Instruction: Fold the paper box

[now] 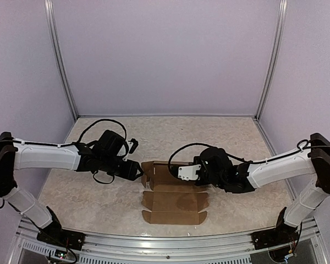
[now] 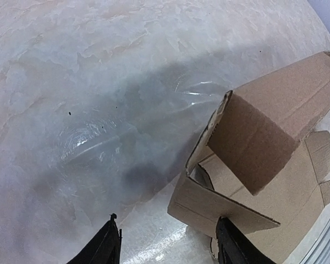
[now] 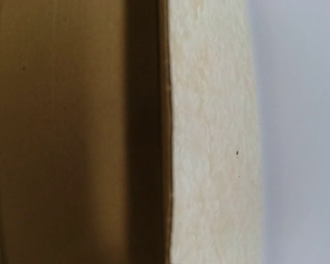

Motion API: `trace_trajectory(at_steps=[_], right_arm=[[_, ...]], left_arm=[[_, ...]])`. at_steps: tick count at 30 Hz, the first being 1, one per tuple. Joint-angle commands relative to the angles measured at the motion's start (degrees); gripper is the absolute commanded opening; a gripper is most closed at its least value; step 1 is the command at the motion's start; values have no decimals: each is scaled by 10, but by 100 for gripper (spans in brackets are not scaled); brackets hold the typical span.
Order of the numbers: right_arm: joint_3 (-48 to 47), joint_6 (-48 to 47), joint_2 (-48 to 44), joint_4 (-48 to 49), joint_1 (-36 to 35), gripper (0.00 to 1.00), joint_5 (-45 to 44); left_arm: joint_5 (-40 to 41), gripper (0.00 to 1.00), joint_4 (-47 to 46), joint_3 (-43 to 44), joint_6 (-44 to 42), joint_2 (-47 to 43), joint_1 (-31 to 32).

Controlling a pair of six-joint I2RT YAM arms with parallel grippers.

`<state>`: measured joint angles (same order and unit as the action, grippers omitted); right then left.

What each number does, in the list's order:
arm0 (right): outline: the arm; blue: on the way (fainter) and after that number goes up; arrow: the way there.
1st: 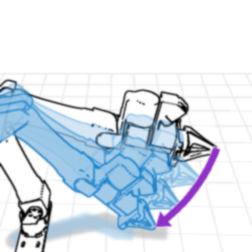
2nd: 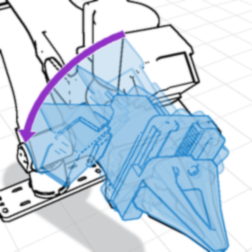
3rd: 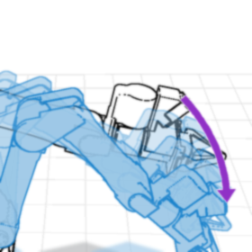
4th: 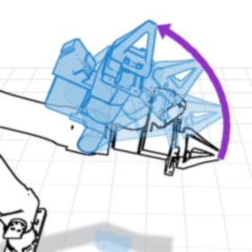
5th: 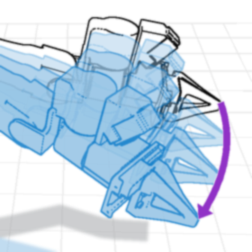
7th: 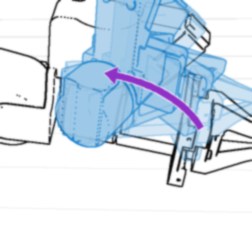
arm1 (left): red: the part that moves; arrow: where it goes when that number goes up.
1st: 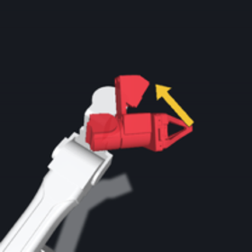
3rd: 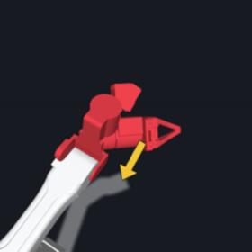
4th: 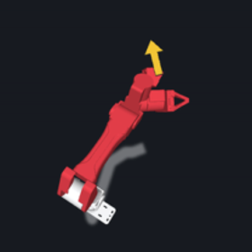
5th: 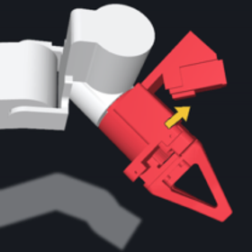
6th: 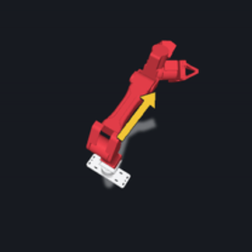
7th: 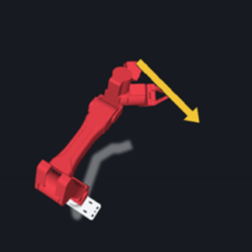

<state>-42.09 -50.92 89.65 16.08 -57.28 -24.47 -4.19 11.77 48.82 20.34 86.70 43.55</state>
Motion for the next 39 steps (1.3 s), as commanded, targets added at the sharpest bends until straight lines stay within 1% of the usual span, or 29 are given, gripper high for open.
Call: trace_trajectory(at_steps=[1, 10, 22, 33, 39], right_arm=[[18, -16, -14, 38, -16, 0, -25], [36, -23, -19, 50, -36, 0, -48], [51, -54, -9, 93, -68, 0, -102], [51, -59, -17, 86, -83, 0, -114], [54, -64, -9, 95, -91, 0, -140]], left_arm=[[-7, 57, -15, -13, -1, -14, 3], [-16, 56, -29, -29, 0, -17, 4], [-30, 57, -33, -34, -20, -13, 9], [-37, 59, -42, -42, -34, -5, 18], [-30, 60, -49, -45, -36, -11, 33]])
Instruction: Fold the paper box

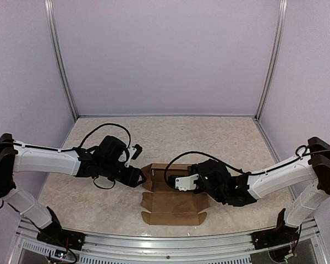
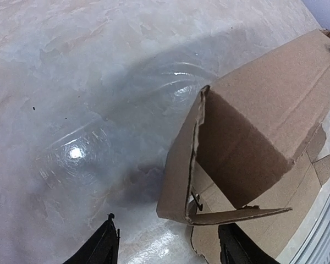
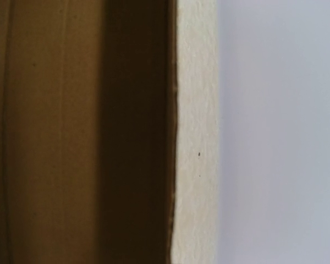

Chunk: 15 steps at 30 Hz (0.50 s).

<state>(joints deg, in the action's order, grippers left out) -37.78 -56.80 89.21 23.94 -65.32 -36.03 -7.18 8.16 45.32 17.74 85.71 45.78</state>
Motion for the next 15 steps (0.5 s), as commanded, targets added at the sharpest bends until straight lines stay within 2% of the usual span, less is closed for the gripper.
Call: trace_trajectory(at_steps=[1, 15], right_arm=[[12, -9, -3, 22, -12, 0, -28], [18, -14, -8, 13, -35, 0, -50]], left_arm=[[2, 60, -13, -11, -12, -2, 14], [34, 61, -30, -21, -26, -8, 36]])
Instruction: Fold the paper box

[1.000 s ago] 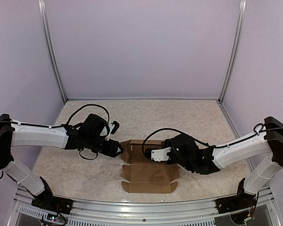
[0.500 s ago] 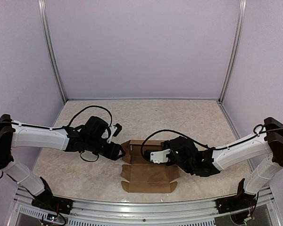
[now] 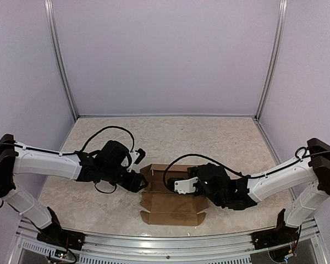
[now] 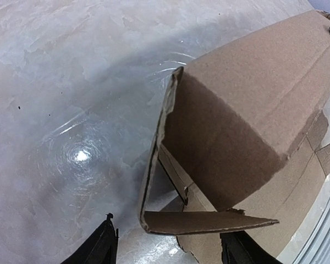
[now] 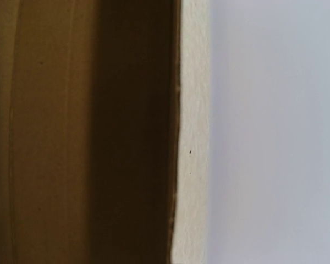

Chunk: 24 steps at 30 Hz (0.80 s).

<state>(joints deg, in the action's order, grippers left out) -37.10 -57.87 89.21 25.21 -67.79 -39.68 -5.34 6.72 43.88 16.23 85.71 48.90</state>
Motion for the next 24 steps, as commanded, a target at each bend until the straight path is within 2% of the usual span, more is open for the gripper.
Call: trace_trajectory(at_steps=[1, 7, 18, 24], right_arm=[[12, -4, -8, 0, -12, 0, -16], [21, -15, -3, 16, -20, 0, -24], [32, -30, 10, 51, -40, 0, -51], [34, -36, 15, 63, -44, 0, -54]], left_arm=[[17, 61, -16, -7, -12, -9, 6], [15, 46, -18, -15, -15, -16, 9], [42, 45, -11, -41, -8, -38, 20], [83, 29, 6, -60, 10, -67, 26]])
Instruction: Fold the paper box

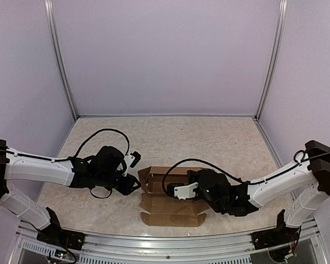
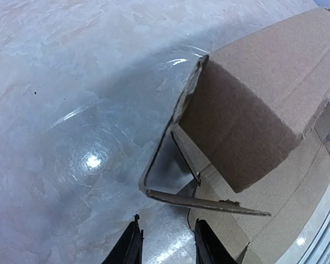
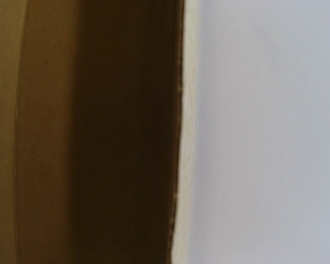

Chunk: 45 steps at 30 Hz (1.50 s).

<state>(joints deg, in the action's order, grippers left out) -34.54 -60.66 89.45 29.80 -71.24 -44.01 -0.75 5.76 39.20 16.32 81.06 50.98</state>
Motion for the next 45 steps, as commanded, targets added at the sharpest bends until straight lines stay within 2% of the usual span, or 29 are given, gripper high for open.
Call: trace_trajectory(at_steps=[1, 8, 11, 15, 20, 26, 32, 45], right_arm=[[9, -9, 13, 19, -11, 0, -11], [13, -9, 22, 33, -24, 0, -18], [13, -3, 24, 37, -27, 0, -19], [12, -6, 33, 50, -30, 0, -24], [11, -4, 38, 52, -33, 0, -24], [6, 7, 39, 41, -33, 0, -27], [4, 13, 39, 28, -35, 0, -30], [-1, 32, 42, 16, -39, 0, -25]], left_arm=[[43, 28, 17, -16, 11, -25, 4], [138, 15, 44, -6, 23, -30, 4], [168, 10, 59, 23, 24, -2, 0], [182, 8, 68, 62, 21, 41, -12], [151, 7, 58, 83, 14, 73, -17], [112, 7, 27, 54, 16, 67, 6], [108, 7, 20, 39, 26, 41, 36], [88, 8, -16, 16, 29, 21, 58]])
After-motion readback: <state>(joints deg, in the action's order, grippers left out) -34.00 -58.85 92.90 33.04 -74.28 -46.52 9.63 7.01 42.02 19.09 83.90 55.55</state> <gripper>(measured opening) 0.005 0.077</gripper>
